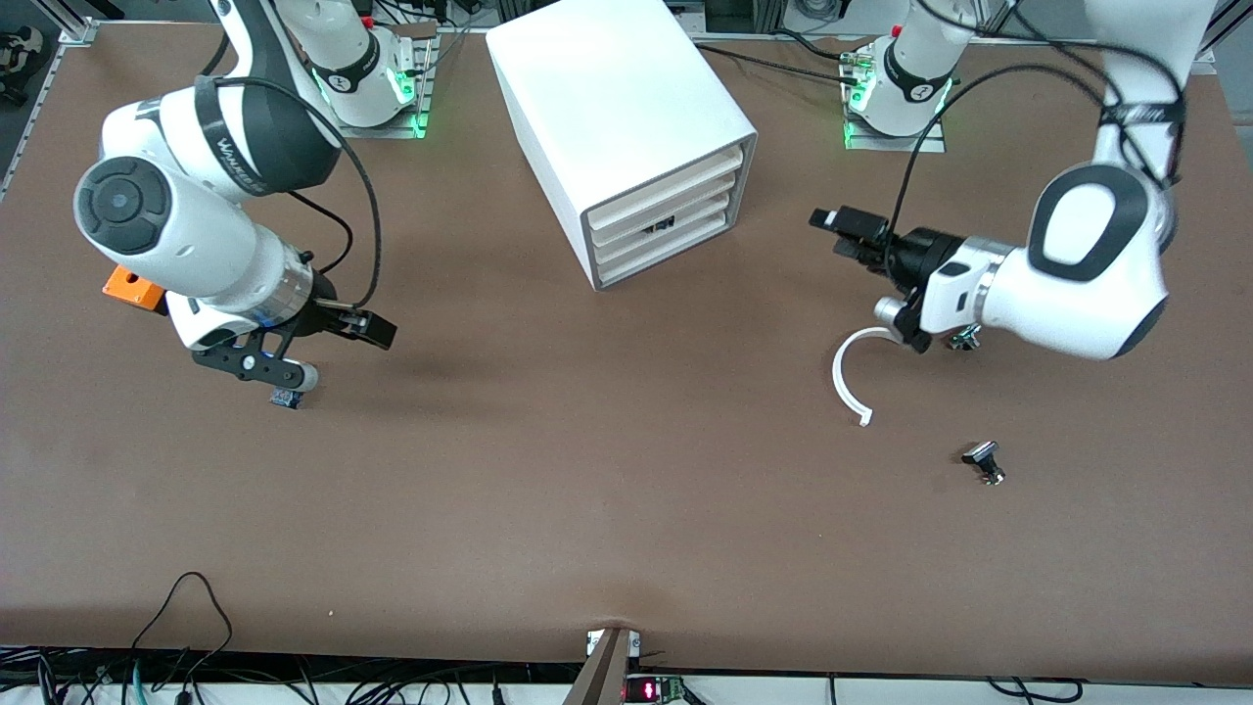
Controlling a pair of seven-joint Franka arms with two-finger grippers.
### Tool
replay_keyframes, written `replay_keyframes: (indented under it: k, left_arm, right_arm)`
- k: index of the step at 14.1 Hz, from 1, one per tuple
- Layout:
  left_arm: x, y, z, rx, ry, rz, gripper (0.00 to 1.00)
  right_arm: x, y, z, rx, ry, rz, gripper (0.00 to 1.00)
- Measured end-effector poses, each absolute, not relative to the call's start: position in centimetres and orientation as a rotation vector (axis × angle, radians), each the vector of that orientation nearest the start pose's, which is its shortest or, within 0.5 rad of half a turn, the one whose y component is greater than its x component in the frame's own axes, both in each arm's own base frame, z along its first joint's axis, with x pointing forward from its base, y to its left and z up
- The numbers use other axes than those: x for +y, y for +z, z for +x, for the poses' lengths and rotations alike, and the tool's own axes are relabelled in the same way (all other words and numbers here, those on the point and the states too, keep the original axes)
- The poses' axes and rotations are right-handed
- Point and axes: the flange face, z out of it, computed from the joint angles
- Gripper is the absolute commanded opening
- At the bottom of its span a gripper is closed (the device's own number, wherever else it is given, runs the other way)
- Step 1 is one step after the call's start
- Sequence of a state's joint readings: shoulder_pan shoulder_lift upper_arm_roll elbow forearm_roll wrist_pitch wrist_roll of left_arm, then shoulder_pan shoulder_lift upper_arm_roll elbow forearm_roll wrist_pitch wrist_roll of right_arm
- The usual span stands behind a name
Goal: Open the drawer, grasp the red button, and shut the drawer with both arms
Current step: 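Reach the left gripper to the drawer handle while the right gripper approaches, then grasp the drawer handle with the left gripper and pull the drawer open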
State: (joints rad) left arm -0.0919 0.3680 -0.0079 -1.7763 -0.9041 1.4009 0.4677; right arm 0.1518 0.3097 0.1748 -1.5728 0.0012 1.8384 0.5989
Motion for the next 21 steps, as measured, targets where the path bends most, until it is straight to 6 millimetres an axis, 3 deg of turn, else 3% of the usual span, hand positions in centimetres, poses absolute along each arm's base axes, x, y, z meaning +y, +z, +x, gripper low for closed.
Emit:
replay_keyframes:
  k: [2,4,7,9,12,13,16,21]
  left_arm:
    - [-15.9,31.5,55.8,-0.366,-0.524,1.911,0.91]
    - [-17.1,28.2,54.2,-0.37,-0.479,1.843,0.9]
    - [-17.6,26.1,52.8,-0.382,-0.449,1.794,0.9]
    - [-18.1,24.9,52.1,-0.386,-0.408,1.738,0.83]
    - [-20.3,21.7,50.2,-0.449,-0.377,1.664,0.78]
    - [-21.8,19.2,48.5,-0.46,-0.356,1.609,0.77]
    - [-23.3,16.0,44.9,-0.443,-0.306,1.541,0.69]
    - [-24.2,14.5,41.5,-0.427,-0.342,1.517,0.63]
  right_arm:
    - [21.3,46.5,62.1,0.455,0.076,-3.068,0.99]
    - [22.3,46.4,62.2,0.488,0.073,-3.059,1.0]
    - [24.0,46.2,62.5,0.537,0.07,-3.05,0.99]
    - [25.6,45.6,62.4,0.594,0.079,-3.042,0.99]
    - [28.5,44.9,62.0,0.678,0.088,-3.026,0.99]
    - [30.0,44.5,61.7,0.723,0.093,-3.017,0.99]
    - [31.6,43.9,61.6,0.802,0.115,-3.005,0.99]
    - [34.1,44.0,62.0,0.889,0.135,-2.982,0.99]
